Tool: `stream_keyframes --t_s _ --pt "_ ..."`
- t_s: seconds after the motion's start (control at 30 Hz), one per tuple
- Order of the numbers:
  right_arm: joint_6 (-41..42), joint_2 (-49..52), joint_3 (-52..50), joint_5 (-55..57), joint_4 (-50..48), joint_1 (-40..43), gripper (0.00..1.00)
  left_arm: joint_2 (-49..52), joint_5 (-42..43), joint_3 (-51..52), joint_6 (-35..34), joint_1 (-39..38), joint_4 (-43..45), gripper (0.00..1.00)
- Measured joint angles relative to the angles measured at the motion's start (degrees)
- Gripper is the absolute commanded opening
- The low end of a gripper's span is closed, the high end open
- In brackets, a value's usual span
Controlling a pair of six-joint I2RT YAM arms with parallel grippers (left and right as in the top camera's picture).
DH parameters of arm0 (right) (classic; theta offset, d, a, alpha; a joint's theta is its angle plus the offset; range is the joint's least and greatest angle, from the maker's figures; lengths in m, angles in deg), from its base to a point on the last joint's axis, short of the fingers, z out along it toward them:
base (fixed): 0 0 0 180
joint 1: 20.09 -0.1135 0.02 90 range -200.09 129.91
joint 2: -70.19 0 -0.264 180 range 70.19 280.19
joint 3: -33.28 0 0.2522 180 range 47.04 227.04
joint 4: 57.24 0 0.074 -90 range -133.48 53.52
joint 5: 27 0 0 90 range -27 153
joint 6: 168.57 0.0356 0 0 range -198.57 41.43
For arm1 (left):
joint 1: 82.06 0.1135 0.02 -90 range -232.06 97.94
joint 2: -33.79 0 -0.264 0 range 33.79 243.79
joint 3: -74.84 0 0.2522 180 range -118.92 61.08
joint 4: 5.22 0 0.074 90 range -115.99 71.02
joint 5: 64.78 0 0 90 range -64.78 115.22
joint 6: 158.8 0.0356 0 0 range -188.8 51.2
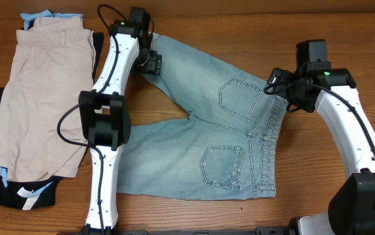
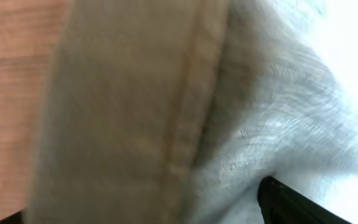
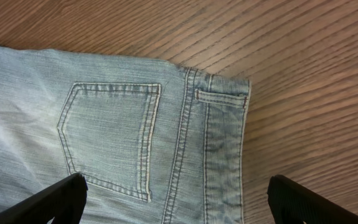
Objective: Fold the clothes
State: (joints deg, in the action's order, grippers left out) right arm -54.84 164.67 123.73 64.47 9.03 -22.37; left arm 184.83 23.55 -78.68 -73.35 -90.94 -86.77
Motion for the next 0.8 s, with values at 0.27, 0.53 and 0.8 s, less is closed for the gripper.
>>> stream_keyframes --t_s 0.27,0.53,0.8 --pt "0.02 0.00 0.00 0.00 0.02 0.00 0.96 -1.05 1.29 5.09 0.52 0.26 10.93 0.74" --pt "0.00 0.00 0.00 -0.02 -0.04 0.00 0.96 -2.12 -0.96 5.27 -0.46 0.39 0.20 0.82" --pt "-0.04 0.00 0.00 -0.04 -0.90 0.00 0.96 -2.43 -5.20 5.03 -2.51 3.17 -13.25 1.00"
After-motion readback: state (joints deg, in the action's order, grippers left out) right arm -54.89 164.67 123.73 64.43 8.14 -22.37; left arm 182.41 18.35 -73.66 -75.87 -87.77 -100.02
